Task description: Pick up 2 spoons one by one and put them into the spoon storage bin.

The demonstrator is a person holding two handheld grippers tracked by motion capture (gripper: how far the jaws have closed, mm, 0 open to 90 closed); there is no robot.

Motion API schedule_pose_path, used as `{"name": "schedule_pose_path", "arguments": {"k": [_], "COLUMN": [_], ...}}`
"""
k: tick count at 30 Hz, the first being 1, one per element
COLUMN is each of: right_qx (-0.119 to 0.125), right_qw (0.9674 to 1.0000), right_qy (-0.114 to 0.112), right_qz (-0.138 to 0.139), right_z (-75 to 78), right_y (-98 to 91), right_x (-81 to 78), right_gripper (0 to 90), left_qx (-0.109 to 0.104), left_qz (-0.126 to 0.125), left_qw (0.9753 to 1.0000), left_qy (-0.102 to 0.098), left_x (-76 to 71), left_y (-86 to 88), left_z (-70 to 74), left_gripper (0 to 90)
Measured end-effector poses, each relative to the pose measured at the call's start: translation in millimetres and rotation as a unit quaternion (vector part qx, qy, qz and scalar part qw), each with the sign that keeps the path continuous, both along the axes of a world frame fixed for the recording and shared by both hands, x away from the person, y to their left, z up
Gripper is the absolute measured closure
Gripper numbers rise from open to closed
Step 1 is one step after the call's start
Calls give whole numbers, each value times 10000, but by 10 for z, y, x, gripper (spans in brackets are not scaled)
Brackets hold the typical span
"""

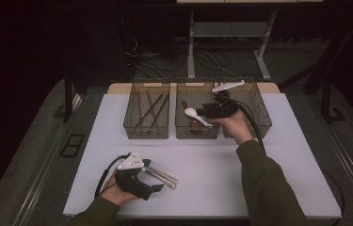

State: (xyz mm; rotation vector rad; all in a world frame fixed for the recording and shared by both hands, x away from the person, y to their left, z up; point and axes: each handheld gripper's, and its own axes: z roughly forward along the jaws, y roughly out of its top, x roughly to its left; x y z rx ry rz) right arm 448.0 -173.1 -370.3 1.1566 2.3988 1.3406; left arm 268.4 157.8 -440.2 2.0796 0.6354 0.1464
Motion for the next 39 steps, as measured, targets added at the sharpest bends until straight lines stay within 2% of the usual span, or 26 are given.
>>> {"name": "schedule_pose_path", "arguments": {"k": [5,7,10,12,19,22,26,33,39], "right_qx": [164,238,235,364,452,432,257,-90,-103], "right_qw": [9998,9997,9996,9992,9984,9982,9984,9984,9981], "right_qy": [-73,-39,-130,-130,-313,-408,-499,-558,-586], "right_qz": [10,60,77,119,95,40,16,-57,-136], "right_z": [89,113,149,166,171,130,28,-196,-349], "right_y": [-163,-229,-319,-376,-523,-592,-670,-787,-899], "right_x": [-158,-218,-323,-389,-657,-757,-886,-1133,-1318], "right_gripper": [448,429,398,374,292,263,201,190,190], "left_qx": [-5,-6,-1,32,67,83,94,99,82], "left_qz": [26,48,61,44,37,36,39,48,78], "left_qw": [10000,10000,10000,10000,10000,10000,9999,9999,9999], "left_qy": [38,46,48,37,26,17,9,-19,-26], "left_x": [-5,-5,-4,3,7,6,3,2,0], "left_y": [-8,-10,-8,-2,6,6,4,6,8], "left_z": [-3,-5,-5,-5,-5,-3,1,6,17], "left_gripper": [0,0,0,0,0,0,0,0,0]}}
